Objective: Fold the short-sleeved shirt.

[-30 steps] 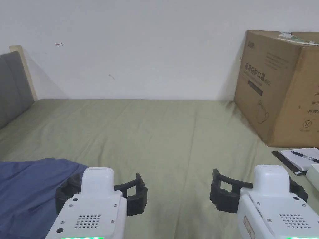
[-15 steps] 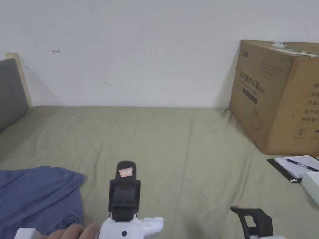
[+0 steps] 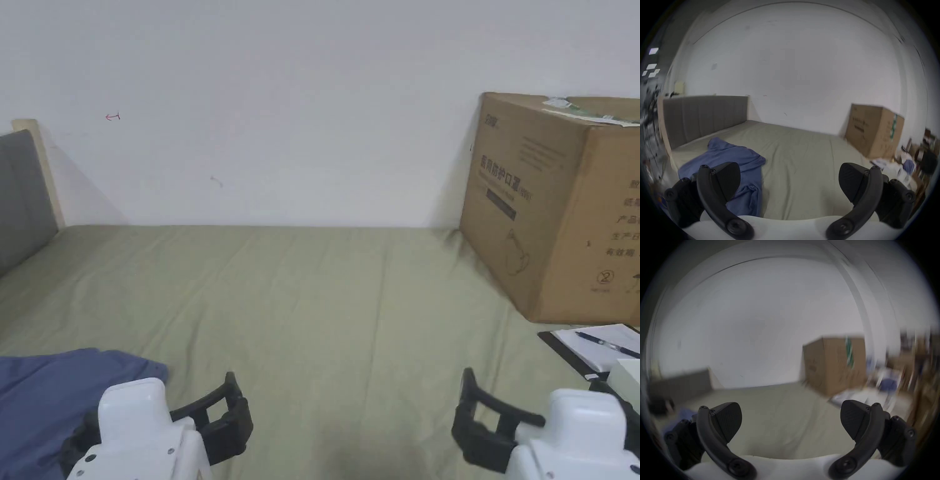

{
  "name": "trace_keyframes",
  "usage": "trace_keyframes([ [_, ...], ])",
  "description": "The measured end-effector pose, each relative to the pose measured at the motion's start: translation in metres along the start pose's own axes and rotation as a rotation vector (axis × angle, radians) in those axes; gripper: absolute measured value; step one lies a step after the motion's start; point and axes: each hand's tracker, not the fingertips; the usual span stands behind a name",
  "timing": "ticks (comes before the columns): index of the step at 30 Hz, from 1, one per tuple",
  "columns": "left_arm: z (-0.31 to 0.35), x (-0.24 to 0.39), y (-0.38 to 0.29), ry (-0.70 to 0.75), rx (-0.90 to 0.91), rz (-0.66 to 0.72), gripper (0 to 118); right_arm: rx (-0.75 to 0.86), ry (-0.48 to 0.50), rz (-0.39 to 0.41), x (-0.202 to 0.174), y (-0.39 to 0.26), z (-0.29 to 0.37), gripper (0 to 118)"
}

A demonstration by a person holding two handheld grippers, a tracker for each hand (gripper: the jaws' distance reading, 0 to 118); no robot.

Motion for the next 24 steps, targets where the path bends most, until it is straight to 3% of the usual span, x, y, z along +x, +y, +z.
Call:
trace_keyframes([
  [1,0.000,0.002,0.000,-0.003,0.012,-0.051,118,-0.018,0.020,-0.004,0.000,-0.004,-0.001,118],
  [5,0.005,0.020,-0.006,-0.032,0.068,-0.255,118,-0.135,0.076,-0.164,0.004,-0.006,-0.005,118],
  [24,0.014,0.023,0.000,-0.107,0.021,-0.189,118,-0.092,0.090,-0.131,0.003,0.002,0.001,118],
])
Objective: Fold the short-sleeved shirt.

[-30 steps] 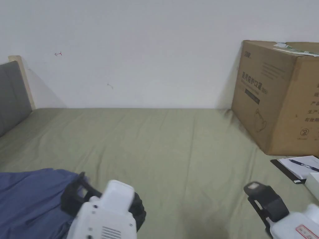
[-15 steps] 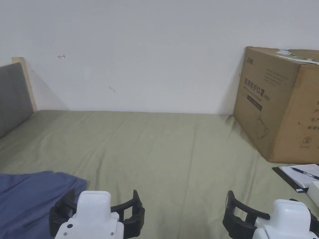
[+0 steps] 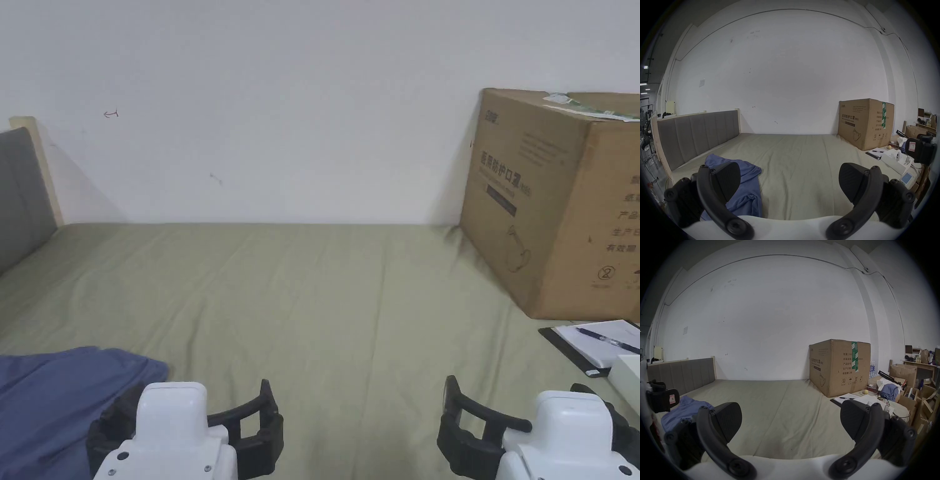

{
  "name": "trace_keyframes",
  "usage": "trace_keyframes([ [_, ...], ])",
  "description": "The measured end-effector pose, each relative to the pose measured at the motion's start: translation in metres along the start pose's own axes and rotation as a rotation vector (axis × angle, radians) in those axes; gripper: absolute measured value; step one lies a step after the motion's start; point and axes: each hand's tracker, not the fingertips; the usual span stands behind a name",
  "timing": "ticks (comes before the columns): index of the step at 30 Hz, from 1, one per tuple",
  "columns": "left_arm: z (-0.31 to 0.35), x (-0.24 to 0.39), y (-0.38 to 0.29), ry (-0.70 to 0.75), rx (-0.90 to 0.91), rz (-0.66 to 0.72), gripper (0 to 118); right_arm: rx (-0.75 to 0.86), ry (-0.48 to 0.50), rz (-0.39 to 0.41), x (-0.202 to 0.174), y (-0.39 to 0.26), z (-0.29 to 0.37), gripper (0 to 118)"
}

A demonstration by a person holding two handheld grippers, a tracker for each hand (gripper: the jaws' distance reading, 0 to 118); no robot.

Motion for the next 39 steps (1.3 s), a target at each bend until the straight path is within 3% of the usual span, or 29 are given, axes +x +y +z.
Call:
trace_keyframes([
  [15,-0.008,0.001,0.007,0.003,-0.050,-0.025,118,0.015,0.007,0.036,0.000,0.005,0.000,118],
  [37,-0.013,-0.006,0.014,-0.018,-0.038,-0.029,117,-0.003,0.004,0.028,-0.003,0.005,-0.003,117],
  [38,-0.012,-0.005,0.014,-0.021,-0.040,-0.041,110,-0.010,0.016,0.016,-0.002,0.005,-0.002,110],
  [39,-0.010,-0.004,0.014,-0.022,-0.033,-0.055,92,-0.010,0.024,0.012,-0.001,0.006,0.000,89],
])
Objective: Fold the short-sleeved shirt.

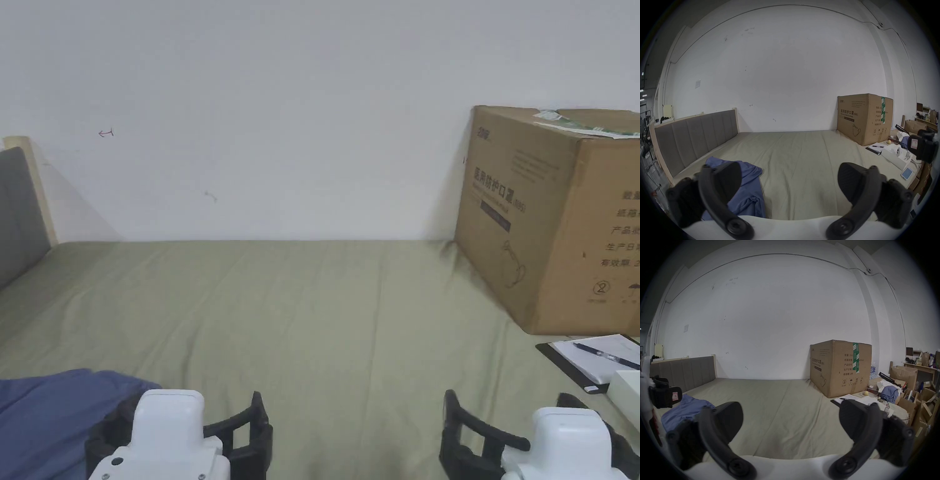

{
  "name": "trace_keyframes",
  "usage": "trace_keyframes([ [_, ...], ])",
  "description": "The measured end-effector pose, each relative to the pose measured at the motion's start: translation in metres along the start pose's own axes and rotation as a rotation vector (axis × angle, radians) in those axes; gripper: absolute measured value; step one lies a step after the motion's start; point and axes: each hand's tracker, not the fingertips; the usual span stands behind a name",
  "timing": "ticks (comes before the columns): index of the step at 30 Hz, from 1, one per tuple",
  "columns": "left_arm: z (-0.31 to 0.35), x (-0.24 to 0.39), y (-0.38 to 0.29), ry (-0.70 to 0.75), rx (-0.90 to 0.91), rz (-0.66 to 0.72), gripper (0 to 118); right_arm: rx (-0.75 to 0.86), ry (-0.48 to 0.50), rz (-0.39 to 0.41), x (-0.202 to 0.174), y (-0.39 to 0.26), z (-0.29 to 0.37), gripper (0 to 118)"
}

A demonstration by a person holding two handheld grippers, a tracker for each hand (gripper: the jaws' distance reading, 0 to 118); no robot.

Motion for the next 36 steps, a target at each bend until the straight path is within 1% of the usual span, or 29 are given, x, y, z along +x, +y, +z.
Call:
trace_keyframes([
  [1,0.002,0.002,-0.001,0.005,0.005,-0.026,55,0.005,-0.007,0.004,0.000,0.000,0.003,47],
  [2,0.001,0.005,-0.001,0.014,-0.005,-0.059,0,0.018,-0.044,0.028,-0.002,0.001,0.003,0],
  [3,-0.003,0.008,-0.002,0.041,-0.034,-0.099,0,0.007,-0.079,0.048,-0.002,0.001,0.002,0],
  [4,-0.005,0.011,-0.005,0.050,-0.021,-0.082,0,0.006,-0.094,0.036,0.001,-0.001,0.003,0],
  [5,-0.005,0.009,-0.007,0.039,-0.025,-0.068,0,0.003,-0.074,0.014,0.007,-0.003,0.003,0],
  [6,-0.005,0.008,-0.007,0.010,-0.037,-0.026,0,-0.020,-0.043,-0.025,0.011,-0.002,0.002,0],
  [7,-0.006,0.006,-0.009,0.004,-0.045,0.004,0,-0.043,-0.040,-0.041,0.015,-0.001,0.002,0],
  [9,-0.007,0.003,-0.010,0.020,-0.050,0.017,0,-0.055,-0.063,-0.028,0.018,-0.002,0.002,0],
  [10,-0.006,0.000,-0.011,0.025,-0.051,0.018,0,-0.058,-0.063,-0.018,0.014,0.001,0.001,0],
  [12,-0.002,-0.009,-0.014,0.063,-0.052,0.022,0,-0.056,-0.039,0.002,0.009,0.000,0.001,0],
  [13,0.003,-0.017,-0.013,0.133,-0.059,0.016,0,-0.053,-0.020,0.014,0.005,-0.001,0.002,0],
  [14,0.009,-0.026,-0.013,0.154,-0.059,0.029,0,-0.052,-0.002,0.027,-0.007,0.001,-0.001,0],
  [16,0.025,-0.057,-0.017,0.188,-0.066,0.079,0,-0.055,0.063,0.037,-0.031,-0.001,-0.005,0],
  [17,0.035,-0.073,-0.016,0.231,-0.072,0.094,0,-0.058,0.109,0.025,-0.044,-0.003,-0.007,0],
  [19,0.052,-0.107,-0.021,0.317,-0.087,0.121,0,-0.073,0.202,0.020,-0.081,-0.002,-0.014,0],
  [21,0.070,-0.136,-0.025,0.430,-0.092,0.107,0,-0.095,0.313,0.034,-0.113,-0.004,-0.016,0],
  [22,0.078,-0.149,-0.028,0.477,-0.092,0.095,0,-0.106,0.368,0.057,-0.133,-0.001,-0.020,0],
  [24,0.091,-0.166,-0.033,0.533,-0.104,0.092,0,-0.076,0.431,0.092,-0.155,0.001,-0.018,0],
  [25,0.096,-0.173,-0.033,0.548,-0.110,0.107,0,-0.057,0.459,0.085,-0.161,0.002,-0.016,0],
  [27,0.102,-0.182,-0.037,0.556,-0.113,0.142,0,-0.052,0.491,0.075,-0.173,0.007,-0.018,0],
  [29,0.102,-0.186,-0.040,0.565,-0.123,0.155,0,-0.067,0.512,0.077,-0.176,0.008,-0.022,0],
  [31,0.096,-0.192,-0.042,0.559,-0.127,0.157,0,-0.075,0.506,0.085,-0.177,0.008,-0.027,0],
  [34,0.066,-0.211,-0.029,0.512,-0.146,0.182,0,-0.096,0.494,0.092,-0.173,0.008,-0.037,0],
  [36,0.030,-0.241,-0.015,0.416,-0.212,0.275,0,-0.125,0.493,0.094,-0.168,0.009,-0.046,0],
])
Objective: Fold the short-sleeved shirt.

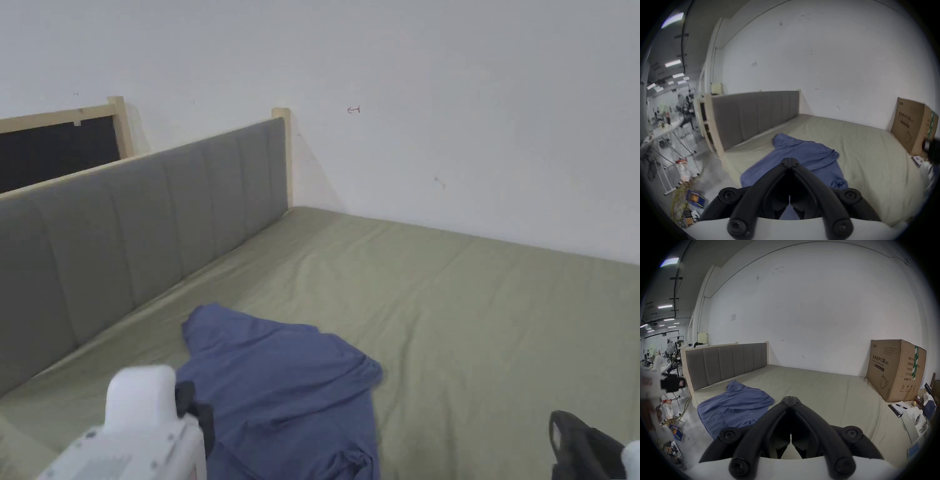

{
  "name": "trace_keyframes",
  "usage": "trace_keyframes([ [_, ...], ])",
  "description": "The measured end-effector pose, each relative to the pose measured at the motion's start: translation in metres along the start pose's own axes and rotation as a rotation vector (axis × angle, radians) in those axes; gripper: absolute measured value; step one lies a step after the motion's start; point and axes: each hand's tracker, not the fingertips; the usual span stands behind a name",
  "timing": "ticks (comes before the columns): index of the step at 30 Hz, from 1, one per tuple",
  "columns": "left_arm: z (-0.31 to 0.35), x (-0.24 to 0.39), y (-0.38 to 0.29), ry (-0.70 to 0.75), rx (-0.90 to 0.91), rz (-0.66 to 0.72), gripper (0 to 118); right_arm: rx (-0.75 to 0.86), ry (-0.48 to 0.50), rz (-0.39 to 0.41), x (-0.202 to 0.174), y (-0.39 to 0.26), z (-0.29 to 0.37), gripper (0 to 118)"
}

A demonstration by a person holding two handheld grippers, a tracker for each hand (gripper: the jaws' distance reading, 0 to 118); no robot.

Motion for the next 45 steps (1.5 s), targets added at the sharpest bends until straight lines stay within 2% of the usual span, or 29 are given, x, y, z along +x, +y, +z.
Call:
trace_keyframes([
  [3,-0.094,-0.009,0.036,-0.197,-0.349,0.069,0,-0.065,0.033,-0.007,0.015,-0.001,-0.011,0],
  [4,-0.130,-0.009,0.040,-0.216,-0.469,0.055,0,-0.082,0.033,-0.013,0.020,-0.002,-0.016,0],
  [6,-0.184,-0.001,0.038,-0.221,-0.547,-0.039,0,-0.127,0.026,-0.024,0.026,-0.004,-0.025,0],
  [7,-0.209,0.004,0.035,-0.166,-0.582,-0.105,11,-0.156,0.025,-0.035,0.029,-0.006,-0.031,0],
  [9,-0.249,0.016,0.022,-0.100,-0.656,-0.227,92,-0.199,0.023,-0.066,0.035,-0.011,-0.040,0],
  [10,-0.267,0.018,0.013,-0.094,-0.695,-0.263,118,-0.220,0.018,-0.083,0.038,-0.015,-0.044,0],
  [11,-0.282,0.019,0.008,-0.102,-0.658,-0.256,113,-0.244,0.012,-0.097,0.040,-0.019,-0.049,0],
  [15,-0.345,0.018,-0.027,-0.071,-0.790,-0.200,114,-0.319,-0.004,-0.114,0.046,-0.036,-0.062,0],
  [17,-0.366,0.018,-0.050,-0.055,-0.897,-0.163,113,-0.357,-0.002,-0.104,0.047,-0.043,-0.068,0],
  [18,-0.375,0.014,-0.059,-0.058,-1.016,-0.144,113,-0.375,0.008,-0.103,0.048,-0.046,-0.068,0],
  [21,-0.373,0.015,-0.063,-0.033,-0.907,-0.087,118,-0.423,0.079,-0.172,0.049,-0.048,-0.071,0],
  [23,-0.367,0.015,-0.068,-0.029,-0.864,-0.108,118,-0.426,0.096,-0.223,0.049,-0.047,-0.070,0],
  [26,-0.353,0.018,-0.067,-0.031,-0.828,-0.111,117,-0.405,0.093,-0.236,0.046,-0.045,-0.068,0],
  [28,-0.345,0.019,-0.060,-0.014,-0.821,-0.111,101,-0.391,0.095,-0.220,0.044,-0.041,-0.064,0],
  [29,-0.340,0.020,-0.055,0.005,-0.802,-0.102,76,-0.389,0.094,-0.211,0.044,-0.038,-0.062,0],
  [30,-0.333,0.020,-0.050,0.017,-0.783,-0.094,44,-0.385,0.096,-0.205,0.045,-0.035,-0.057,0],
  [31,-0.326,0.019,-0.043,0.029,-0.760,-0.083,1,-0.375,0.100,-0.202,0.047,-0.032,-0.051,0],
  [33,-0.312,0.015,-0.031,0.061,-0.727,-0.042,0,-0.350,0.100,-0.190,0.052,-0.025,-0.039,0],
  [35,-0.293,0.008,-0.021,0.019,-0.717,0.030,0,-0.320,0.089,-0.172,0.057,-0.020,-0.026,0],
  [40,-0.228,0.018,0.056,-0.027,-0.615,-0.111,0,-0.265,0.064,-0.173,0.077,-0.007,0.004,0],
  [45,-0.128,0.051,0.151,-0.192,-0.406,-0.101,0,-0.180,0.033,-0.201,0.095,0.007,0.037,0],
])
